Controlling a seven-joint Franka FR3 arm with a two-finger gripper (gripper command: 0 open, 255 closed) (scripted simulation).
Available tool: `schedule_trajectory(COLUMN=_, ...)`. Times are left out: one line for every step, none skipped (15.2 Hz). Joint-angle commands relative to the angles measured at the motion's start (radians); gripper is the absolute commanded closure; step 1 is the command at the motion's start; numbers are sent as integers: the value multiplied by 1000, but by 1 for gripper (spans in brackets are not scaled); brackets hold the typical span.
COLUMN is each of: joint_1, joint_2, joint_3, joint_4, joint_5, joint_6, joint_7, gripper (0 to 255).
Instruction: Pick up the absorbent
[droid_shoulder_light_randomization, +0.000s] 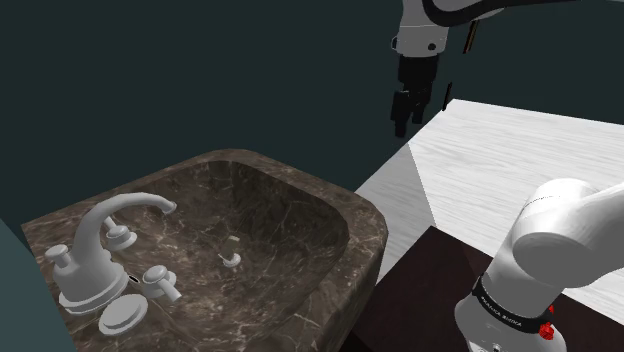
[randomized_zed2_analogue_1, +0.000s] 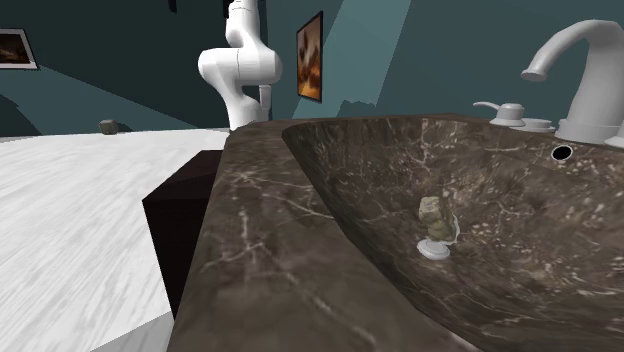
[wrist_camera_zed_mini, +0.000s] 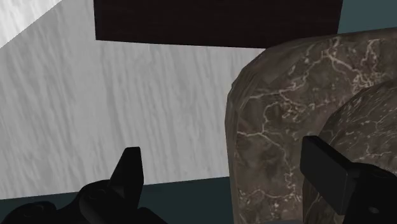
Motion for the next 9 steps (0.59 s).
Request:
schedule_trajectory(joint_1=0, joint_2=0, joint_3=0, joint_4=0, joint_5=0, joint_6=0, joint_7=0, gripper=0)
schedule_trajectory(joint_1=8, joint_2=23, joint_3=3, joint_4=-5, joint_5=11, joint_6=28, joint_7=0, gripper=0)
schedule_trajectory(joint_1=17, joint_2=47, joint_3=7, joint_4=-9, joint_5=22, joint_6=56, joint_7=-1, gripper=0)
schedule_trajectory(joint_1=25, joint_2=72, joint_3=10, joint_4=-12, joint_5=32, joint_6=84, joint_7=-3, gripper=0)
schedule_trajectory(joint_1=34, joint_2=97, joint_3=14, joint_4=-14, joint_5=43, joint_6=111, joint_7=-4, gripper=0)
schedule_trajectory(joint_1=42, joint_2=123, joint_3=17, joint_4=-15, joint_5=54, joint_6=138, joint_7=-6, gripper=0)
schedule_trajectory(joint_1=51, joint_2=150, joint_3=21, joint_4=-15, joint_5=65, joint_6=165, joint_7=-8, gripper=0)
schedule_trajectory(joint_1=60, joint_2=177, joint_3=25, joint_4=-13, joint_5=75, joint_6=191, joint_7=-11, gripper=0)
schedule_trajectory(joint_1=68, joint_2=205, joint_3=29, joint_4=-11, joint_5=86, joint_6=217, joint_7=-14, gripper=0)
